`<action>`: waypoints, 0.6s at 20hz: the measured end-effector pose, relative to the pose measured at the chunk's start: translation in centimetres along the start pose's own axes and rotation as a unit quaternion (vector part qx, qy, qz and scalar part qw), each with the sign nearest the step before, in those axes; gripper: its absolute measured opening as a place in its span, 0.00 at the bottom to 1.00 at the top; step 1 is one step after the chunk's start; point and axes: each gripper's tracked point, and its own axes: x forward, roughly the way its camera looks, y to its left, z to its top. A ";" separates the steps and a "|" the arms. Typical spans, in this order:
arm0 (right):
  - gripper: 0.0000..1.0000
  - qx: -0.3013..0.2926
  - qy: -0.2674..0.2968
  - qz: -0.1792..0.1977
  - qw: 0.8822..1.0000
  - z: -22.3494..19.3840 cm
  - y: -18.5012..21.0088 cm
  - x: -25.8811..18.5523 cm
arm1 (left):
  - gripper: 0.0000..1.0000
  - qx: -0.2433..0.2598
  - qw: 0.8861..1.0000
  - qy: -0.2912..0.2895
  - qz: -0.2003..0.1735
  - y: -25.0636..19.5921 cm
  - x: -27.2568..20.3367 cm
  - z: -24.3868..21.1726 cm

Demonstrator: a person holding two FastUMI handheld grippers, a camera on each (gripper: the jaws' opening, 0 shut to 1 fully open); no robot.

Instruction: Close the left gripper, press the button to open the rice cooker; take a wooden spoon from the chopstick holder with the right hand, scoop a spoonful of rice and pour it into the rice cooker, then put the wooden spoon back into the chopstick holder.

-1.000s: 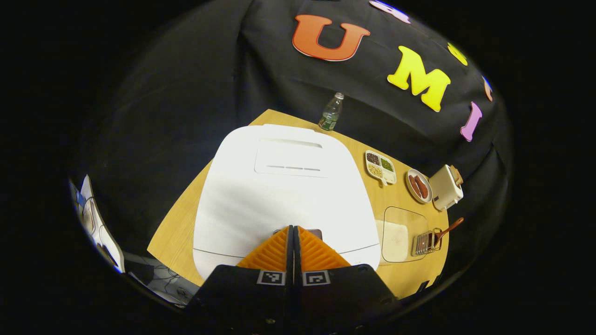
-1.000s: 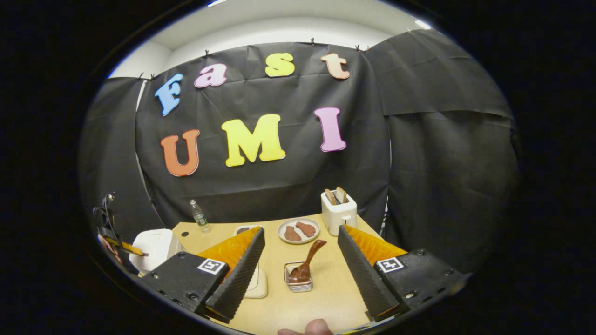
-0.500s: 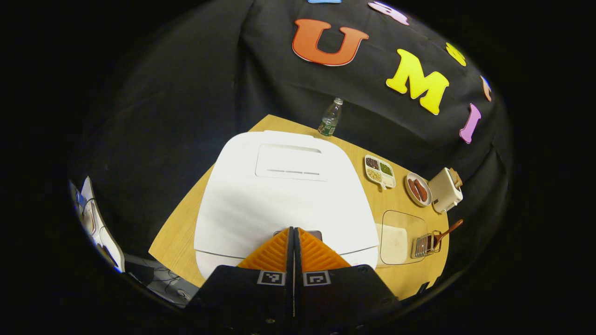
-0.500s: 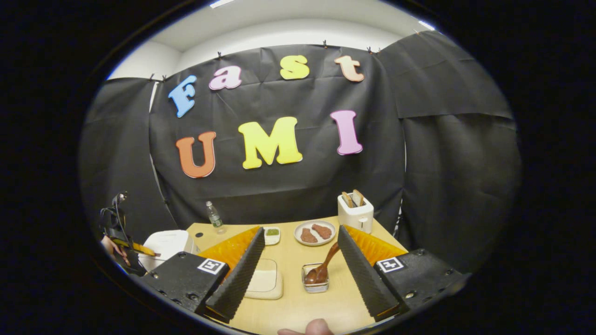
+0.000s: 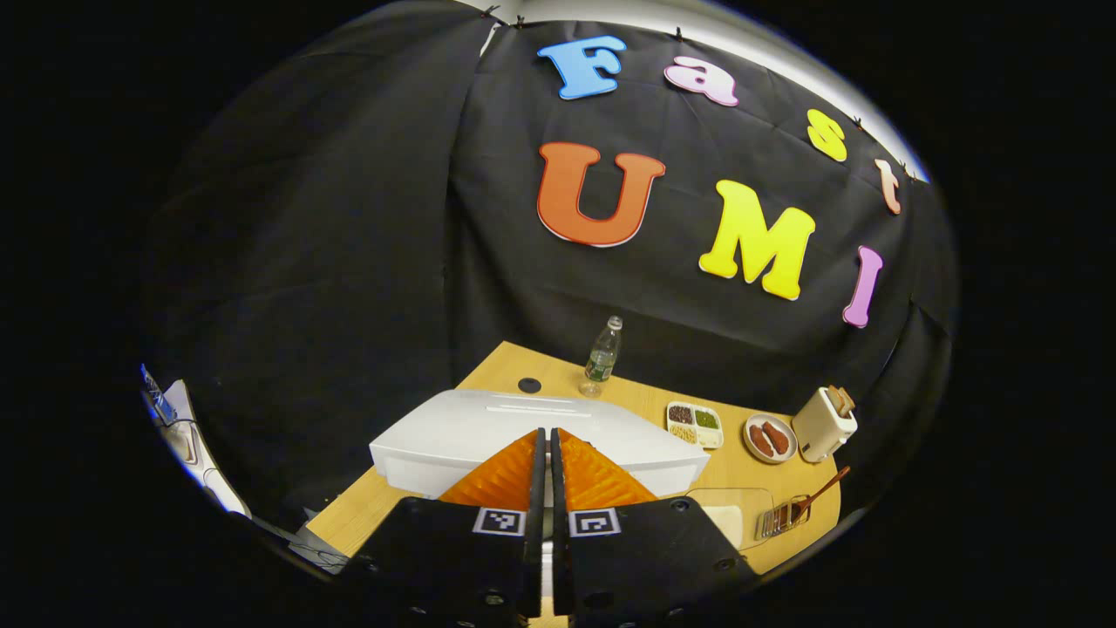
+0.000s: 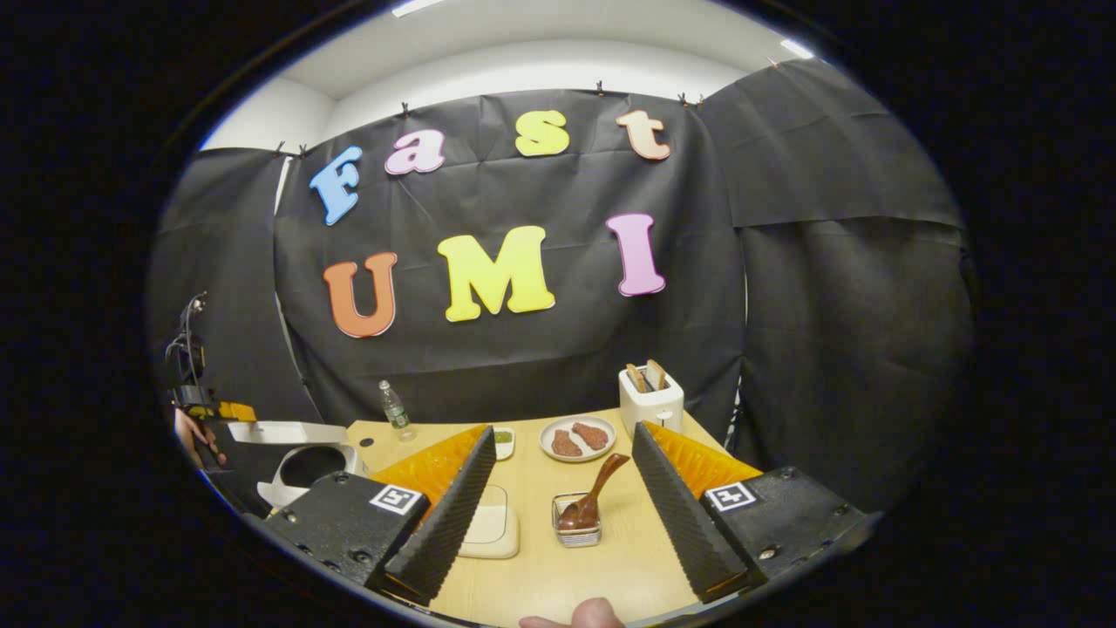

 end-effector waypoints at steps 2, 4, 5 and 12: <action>1.00 -0.002 -0.004 0.001 1.000 0.3 0.2 -0.1 | 0.14 -0.006 1.000 -0.012 -0.001 0.1 -0.3 0.8; 0.99 -0.002 -0.003 0.005 1.000 0.3 0.5 -0.4 | 0.30 -0.006 0.999 -0.031 -0.001 0.2 -0.8 2.1; 1.00 -0.004 -0.004 0.006 1.000 0.4 0.7 -0.5 | 0.42 -0.002 0.999 -0.047 0.000 0.1 -1.3 2.9; 1.00 -0.011 -0.005 0.022 1.000 0.6 1.5 -0.5 | 0.94 0.051 0.991 -0.118 0.023 -0.6 -6.7 4.6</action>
